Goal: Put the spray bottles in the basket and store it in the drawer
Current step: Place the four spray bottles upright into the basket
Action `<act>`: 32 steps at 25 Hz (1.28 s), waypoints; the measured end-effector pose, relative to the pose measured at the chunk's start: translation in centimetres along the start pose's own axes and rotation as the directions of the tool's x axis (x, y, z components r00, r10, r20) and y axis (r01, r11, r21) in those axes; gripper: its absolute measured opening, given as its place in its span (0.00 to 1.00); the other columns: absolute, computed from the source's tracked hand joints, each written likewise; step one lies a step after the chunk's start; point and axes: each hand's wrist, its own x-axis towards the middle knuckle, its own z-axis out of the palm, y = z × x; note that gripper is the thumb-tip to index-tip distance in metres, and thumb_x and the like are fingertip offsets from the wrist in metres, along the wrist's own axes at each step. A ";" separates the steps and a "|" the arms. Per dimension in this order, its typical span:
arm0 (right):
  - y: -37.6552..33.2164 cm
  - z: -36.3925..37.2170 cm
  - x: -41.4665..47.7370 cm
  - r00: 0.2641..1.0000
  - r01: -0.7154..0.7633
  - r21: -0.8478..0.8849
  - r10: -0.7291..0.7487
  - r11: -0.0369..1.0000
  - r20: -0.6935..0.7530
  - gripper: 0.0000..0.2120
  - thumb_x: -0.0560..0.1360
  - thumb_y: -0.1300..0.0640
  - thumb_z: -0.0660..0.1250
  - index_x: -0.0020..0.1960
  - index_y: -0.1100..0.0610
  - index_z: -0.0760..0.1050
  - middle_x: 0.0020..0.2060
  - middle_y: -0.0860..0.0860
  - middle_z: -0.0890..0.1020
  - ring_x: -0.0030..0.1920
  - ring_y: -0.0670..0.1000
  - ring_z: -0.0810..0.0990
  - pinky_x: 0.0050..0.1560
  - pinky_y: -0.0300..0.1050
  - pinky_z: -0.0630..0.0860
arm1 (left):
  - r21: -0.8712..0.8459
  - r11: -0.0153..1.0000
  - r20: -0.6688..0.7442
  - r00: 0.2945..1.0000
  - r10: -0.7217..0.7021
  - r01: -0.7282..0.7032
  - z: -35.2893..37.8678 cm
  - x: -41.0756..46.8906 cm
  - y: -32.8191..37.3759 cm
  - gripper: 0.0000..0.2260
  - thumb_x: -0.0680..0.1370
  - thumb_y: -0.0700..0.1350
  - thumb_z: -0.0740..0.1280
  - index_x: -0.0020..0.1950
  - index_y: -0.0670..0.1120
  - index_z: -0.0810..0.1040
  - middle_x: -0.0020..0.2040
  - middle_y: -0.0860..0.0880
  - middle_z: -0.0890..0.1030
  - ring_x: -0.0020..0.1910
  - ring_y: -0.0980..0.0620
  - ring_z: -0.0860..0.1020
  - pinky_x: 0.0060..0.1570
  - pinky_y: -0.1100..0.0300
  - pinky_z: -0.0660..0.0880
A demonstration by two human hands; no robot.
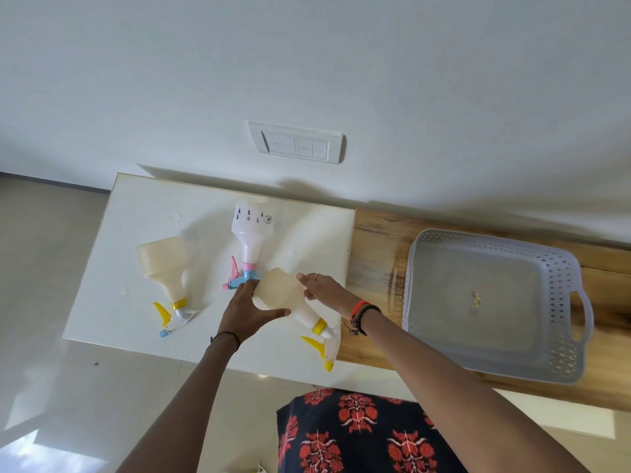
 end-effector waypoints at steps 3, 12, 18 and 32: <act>-0.2 -1.8 -1.1 0.997 -0.004 -0.009 0.005 1.000 0.076 0.27 0.78 0.39 0.55 0.63 0.61 0.74 0.49 0.53 0.79 0.52 0.54 0.82 0.53 0.42 0.74 | -0.123 0.990 0.072 0.996 -0.057 0.065 -0.2 -0.9 0.5 0.35 0.55 0.64 0.77 0.57 0.54 0.71 0.56 0.52 0.77 0.55 0.50 0.76 0.53 0.57 0.75; 0.2 -9.4 -7.1 0.986 0.045 0.079 -0.057 0.996 0.159 0.19 0.79 0.42 0.58 0.64 0.48 0.76 0.63 0.52 0.77 0.60 0.53 0.77 0.66 0.50 0.73 | -0.420 0.886 0.244 0.965 -0.098 0.196 2.7 -4.6 5.7 0.35 0.61 0.62 0.74 0.63 0.49 0.71 0.61 0.48 0.77 0.56 0.51 0.78 0.59 0.53 0.75; 4.9 -13.4 -11.9 0.981 0.131 0.484 -0.185 0.865 0.065 0.21 0.78 0.58 0.64 0.71 0.58 0.69 0.62 0.53 0.78 0.59 0.51 0.79 0.57 0.44 0.79 | -0.627 0.738 0.349 0.937 -0.018 0.248 7.1 -6.5 11.2 0.32 0.61 0.60 0.74 0.60 0.46 0.73 0.61 0.45 0.79 0.60 0.50 0.79 0.56 0.59 0.77; 13.7 -19.6 -17.4 0.989 0.147 0.875 -0.044 0.461 -0.143 0.15 0.78 0.53 0.65 0.63 0.55 0.72 0.65 0.62 0.72 0.56 0.59 0.81 0.49 0.53 0.83 | -0.554 0.831 0.252 0.961 0.110 0.050 16.5 -7.8 24.1 0.27 0.71 0.53 0.72 0.68 0.49 0.70 0.53 0.54 0.82 0.57 0.50 0.79 0.46 0.67 0.75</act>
